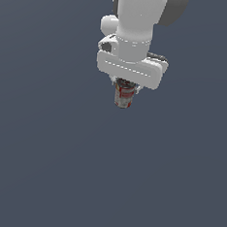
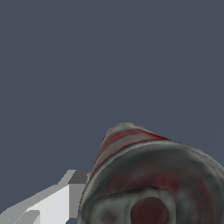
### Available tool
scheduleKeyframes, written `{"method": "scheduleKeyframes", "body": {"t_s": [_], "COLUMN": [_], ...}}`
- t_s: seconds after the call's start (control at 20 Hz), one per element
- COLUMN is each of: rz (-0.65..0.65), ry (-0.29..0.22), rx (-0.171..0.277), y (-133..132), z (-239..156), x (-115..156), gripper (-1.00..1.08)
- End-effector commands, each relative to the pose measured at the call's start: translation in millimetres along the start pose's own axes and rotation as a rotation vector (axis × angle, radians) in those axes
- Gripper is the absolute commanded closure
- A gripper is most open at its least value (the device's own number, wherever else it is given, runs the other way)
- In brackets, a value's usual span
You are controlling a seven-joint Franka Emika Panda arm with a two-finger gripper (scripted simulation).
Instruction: Pick up the object and move it to a goal position.
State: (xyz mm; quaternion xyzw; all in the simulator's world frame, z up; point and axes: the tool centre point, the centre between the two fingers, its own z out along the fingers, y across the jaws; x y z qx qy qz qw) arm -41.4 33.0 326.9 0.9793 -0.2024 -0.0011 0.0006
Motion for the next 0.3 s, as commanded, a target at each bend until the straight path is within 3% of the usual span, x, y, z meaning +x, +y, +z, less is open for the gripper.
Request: {"method": "scheduleKeyframes", "body": {"t_s": [0.0, 0.25], "rz": [0.0, 0.0], "ry": [0.002, 0.002], "rx": [0.001, 0.002], "y": [-0.3, -0.9], "z": [-11.0, -17.3], "x": [-0.8, -0.9], "gripper": [1.08, 1.08]}}
